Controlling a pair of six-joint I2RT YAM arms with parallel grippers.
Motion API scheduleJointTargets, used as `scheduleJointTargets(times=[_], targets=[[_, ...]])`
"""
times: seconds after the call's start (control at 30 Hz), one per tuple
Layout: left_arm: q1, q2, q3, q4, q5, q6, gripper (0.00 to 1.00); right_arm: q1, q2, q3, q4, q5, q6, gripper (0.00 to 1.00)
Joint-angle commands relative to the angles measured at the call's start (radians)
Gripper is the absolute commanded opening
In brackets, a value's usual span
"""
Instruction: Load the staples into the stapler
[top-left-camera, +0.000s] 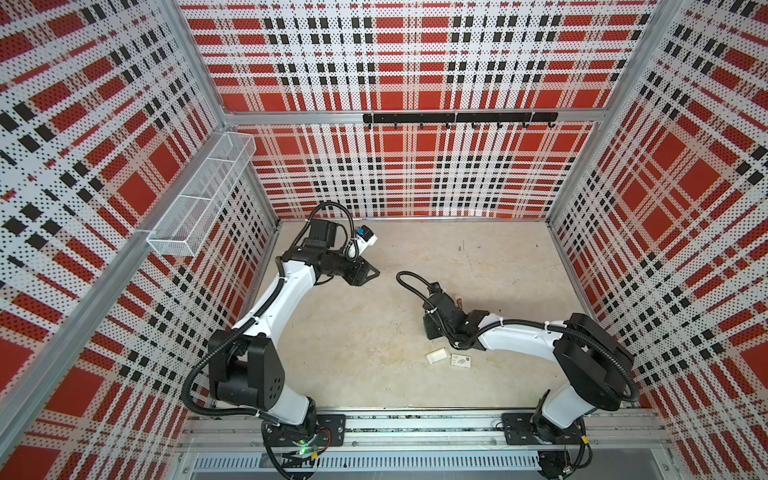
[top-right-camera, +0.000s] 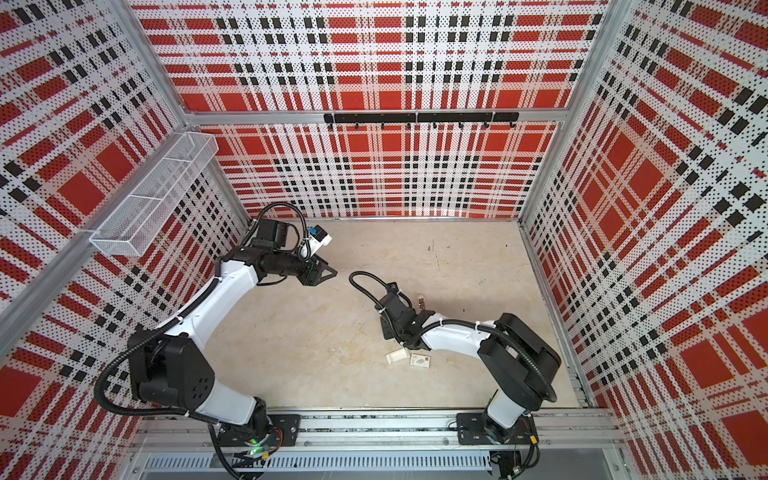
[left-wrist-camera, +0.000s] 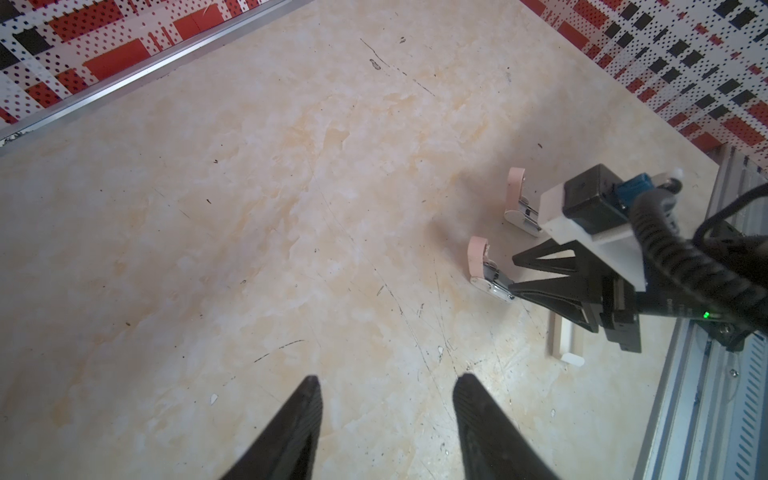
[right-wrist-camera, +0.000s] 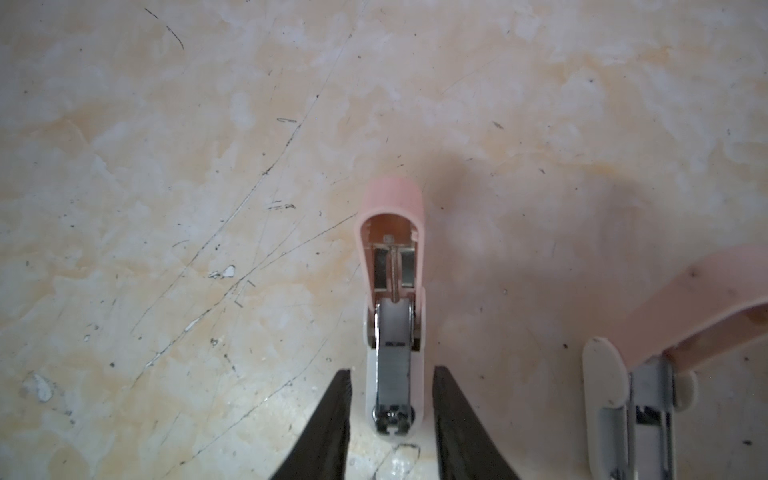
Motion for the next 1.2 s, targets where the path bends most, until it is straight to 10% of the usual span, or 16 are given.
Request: scheduleJointTargets(times=[0.0, 1.17], targets=[[0.004, -0.02, 0.008, 0.008, -0.001, 0.004, 0.56, -0.003, -0.027, 0.054, -0.01, -0.025, -0.026, 0.41], [0.005, -0.019, 0.005, 0.008, 0.0, 0.0, 0.56, -0.031, 0.128, 0.098, 0.015, -0.095, -0.049, 0.45]])
